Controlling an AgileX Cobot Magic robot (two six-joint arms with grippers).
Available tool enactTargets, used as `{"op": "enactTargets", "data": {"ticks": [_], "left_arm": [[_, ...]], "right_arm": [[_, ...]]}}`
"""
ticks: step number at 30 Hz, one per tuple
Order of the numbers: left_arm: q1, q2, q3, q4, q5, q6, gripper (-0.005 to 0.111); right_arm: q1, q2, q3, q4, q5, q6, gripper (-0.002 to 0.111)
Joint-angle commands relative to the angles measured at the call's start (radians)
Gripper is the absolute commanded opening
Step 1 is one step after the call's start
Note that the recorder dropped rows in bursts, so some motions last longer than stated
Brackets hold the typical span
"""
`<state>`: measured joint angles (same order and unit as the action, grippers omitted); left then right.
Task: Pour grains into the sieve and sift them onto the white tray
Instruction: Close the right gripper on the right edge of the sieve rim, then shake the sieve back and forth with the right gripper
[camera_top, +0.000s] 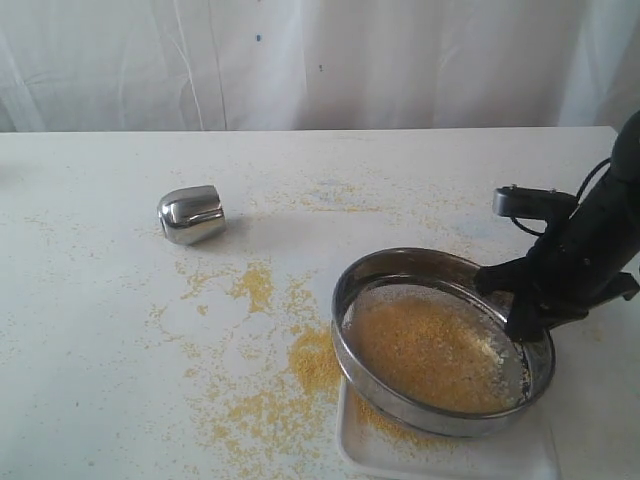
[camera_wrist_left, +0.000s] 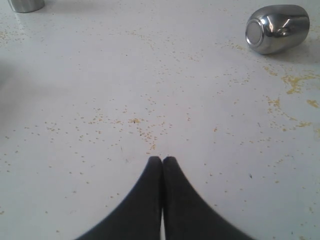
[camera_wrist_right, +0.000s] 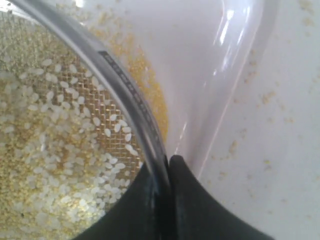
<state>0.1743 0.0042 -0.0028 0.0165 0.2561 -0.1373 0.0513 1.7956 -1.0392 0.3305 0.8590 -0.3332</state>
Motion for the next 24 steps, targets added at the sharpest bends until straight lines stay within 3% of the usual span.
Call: {"op": "enactTargets", "data": {"ticks": [1,4,9,13,16,21,24], "left_arm": [[0.002,-0.004,0.003,-0.01,-0.001,0.002,0.0],[0.002,-0.004,0.003,-0.01,-0.001,0.002,0.0],[0.002,-0.004,0.003,-0.01,-0.001,0.002,0.0],[0.002,-0.004,0.003,-0.01,-0.001,0.002,0.0],[0.002,-0.004,0.003,-0.01,-0.001,0.002,0.0],[0.002,-0.004,0.003,-0.01,-0.001,0.002,0.0],[0.002,-0.004,0.003,-0.01,-0.001,0.002,0.0]], "right_arm": [[-0.005,-0.014,-0.019,-0.118,-0.054,0.144,0.0],[-0.005,-0.016,-0.019,-0.13,0.045,0.181,0.0],[-0.002,-0.013,-0.019,-0.13,-0.075,0.176,0.0],[0.004,-0.014,-0.019,-0.08,0.066,0.151,0.0],[0.004,-0.009,-0.019,-0.078,-0.078,0.129,0.0],[0.016,-0.013,-0.019,-0.034,0.106,0.146,0.0],[0.019,-0.008,-0.019,-0.043,-0.078,0.097,0.0]]}}
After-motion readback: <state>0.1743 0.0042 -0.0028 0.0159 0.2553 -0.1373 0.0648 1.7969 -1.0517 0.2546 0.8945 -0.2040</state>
